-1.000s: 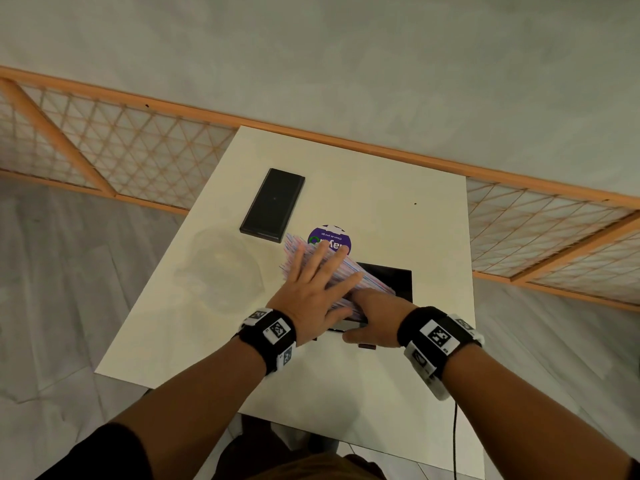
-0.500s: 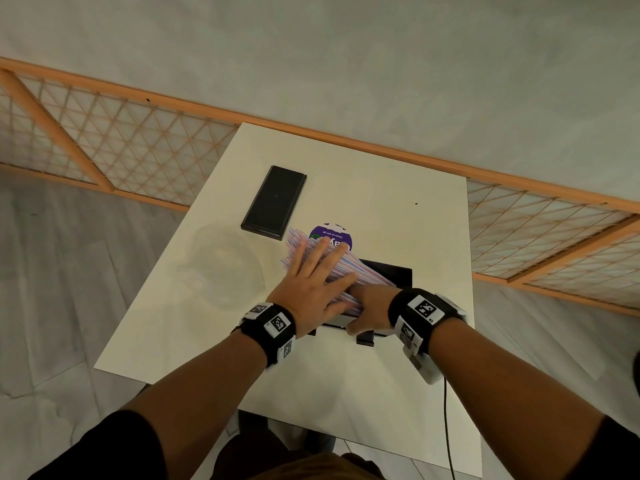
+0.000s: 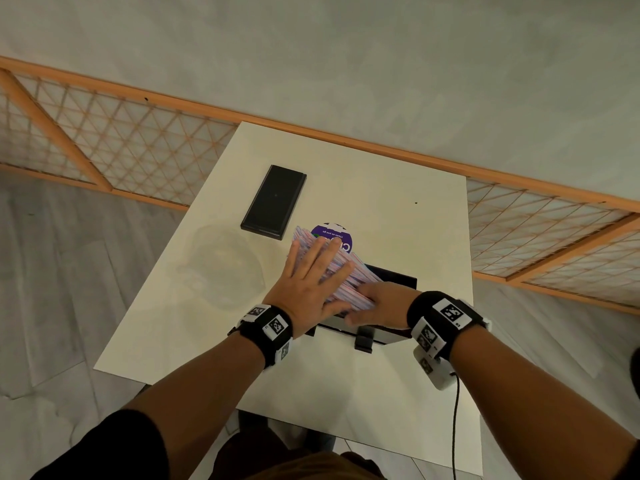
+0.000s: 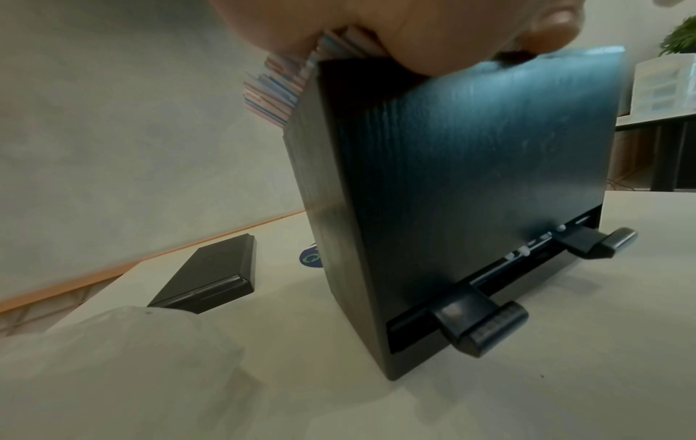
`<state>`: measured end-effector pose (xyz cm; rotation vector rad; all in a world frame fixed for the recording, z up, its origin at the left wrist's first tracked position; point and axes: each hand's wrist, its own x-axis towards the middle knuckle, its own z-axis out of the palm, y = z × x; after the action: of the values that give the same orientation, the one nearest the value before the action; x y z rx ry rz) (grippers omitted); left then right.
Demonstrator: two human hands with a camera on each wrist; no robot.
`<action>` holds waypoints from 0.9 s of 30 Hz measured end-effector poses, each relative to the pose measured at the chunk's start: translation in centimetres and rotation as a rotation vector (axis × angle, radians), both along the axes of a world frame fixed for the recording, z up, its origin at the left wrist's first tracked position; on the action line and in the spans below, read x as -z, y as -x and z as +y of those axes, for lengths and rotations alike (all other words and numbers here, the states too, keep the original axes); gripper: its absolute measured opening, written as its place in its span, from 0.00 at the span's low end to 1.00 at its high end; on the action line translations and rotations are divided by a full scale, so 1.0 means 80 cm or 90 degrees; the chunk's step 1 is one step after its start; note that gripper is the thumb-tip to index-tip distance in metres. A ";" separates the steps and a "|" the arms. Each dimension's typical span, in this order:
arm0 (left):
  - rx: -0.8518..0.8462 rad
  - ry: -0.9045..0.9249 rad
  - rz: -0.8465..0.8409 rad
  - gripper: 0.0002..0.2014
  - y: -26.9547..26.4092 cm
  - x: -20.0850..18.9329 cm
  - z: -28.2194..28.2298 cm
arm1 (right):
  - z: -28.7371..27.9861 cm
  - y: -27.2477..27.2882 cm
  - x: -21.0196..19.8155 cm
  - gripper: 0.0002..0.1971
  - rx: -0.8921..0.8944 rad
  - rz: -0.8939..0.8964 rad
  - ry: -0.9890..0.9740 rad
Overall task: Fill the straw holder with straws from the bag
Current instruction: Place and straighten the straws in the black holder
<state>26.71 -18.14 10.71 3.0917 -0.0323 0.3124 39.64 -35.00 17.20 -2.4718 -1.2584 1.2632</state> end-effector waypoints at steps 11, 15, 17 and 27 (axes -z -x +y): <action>-0.051 0.125 -0.014 0.44 0.018 -0.028 0.008 | -0.013 0.010 -0.006 0.11 -0.034 -0.235 -0.072; -0.166 0.248 -0.079 0.42 0.046 -0.038 0.022 | -0.011 0.029 -0.012 0.09 -0.012 -0.274 -0.152; -0.249 0.325 -0.066 0.42 0.058 -0.041 0.024 | -0.008 0.038 -0.009 0.08 -0.009 -0.256 -0.197; -0.337 0.534 0.081 0.30 0.069 -0.033 0.008 | 0.000 0.048 0.012 0.18 -0.048 -0.224 -0.132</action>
<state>21.22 -17.48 13.35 2.2232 0.7236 0.0922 35.77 -34.99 16.25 -2.5860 -1.4832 0.6813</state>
